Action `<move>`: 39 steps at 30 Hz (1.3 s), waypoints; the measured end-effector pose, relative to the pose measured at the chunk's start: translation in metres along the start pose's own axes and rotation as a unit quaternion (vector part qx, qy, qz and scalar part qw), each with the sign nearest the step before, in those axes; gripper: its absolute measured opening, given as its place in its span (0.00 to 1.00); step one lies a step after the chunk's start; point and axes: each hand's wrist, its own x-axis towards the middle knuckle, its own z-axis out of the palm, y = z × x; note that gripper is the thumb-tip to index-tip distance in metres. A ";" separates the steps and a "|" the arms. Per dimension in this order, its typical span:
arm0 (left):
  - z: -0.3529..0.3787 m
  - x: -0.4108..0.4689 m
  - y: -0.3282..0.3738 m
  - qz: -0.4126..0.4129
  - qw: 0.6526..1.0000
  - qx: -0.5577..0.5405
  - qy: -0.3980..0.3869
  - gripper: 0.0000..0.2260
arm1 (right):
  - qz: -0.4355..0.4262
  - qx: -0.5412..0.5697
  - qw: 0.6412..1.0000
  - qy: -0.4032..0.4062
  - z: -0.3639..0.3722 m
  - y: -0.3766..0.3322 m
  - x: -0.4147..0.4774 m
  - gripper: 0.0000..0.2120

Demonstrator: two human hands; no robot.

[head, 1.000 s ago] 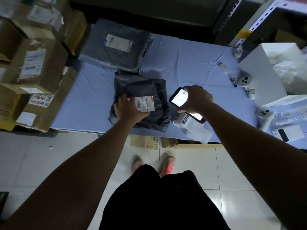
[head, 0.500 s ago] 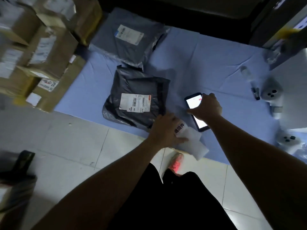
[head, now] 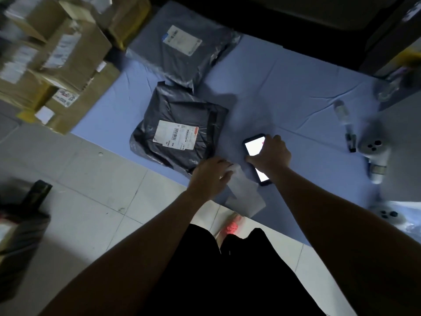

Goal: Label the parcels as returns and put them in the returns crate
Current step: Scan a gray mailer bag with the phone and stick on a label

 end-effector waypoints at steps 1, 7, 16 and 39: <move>0.002 0.001 -0.001 -0.005 1.000 -0.011 0.002 0.13 | -0.001 -0.004 1.000 -0.001 0.000 0.001 0.000 0.38; 0.005 0.001 0.001 -0.063 0.996 -0.066 -0.001 0.12 | 0.006 -0.033 0.999 -0.027 -0.004 0.000 -0.007 0.37; -0.006 -0.003 0.006 -0.114 0.977 -0.180 0.016 0.15 | -0.049 0.225 0.969 -0.094 -0.019 -0.025 -0.054 0.15; -0.039 -0.031 -0.012 0.038 0.975 -0.216 0.038 0.12 | 0.014 0.435 0.900 -0.009 0.008 -0.043 -0.108 0.05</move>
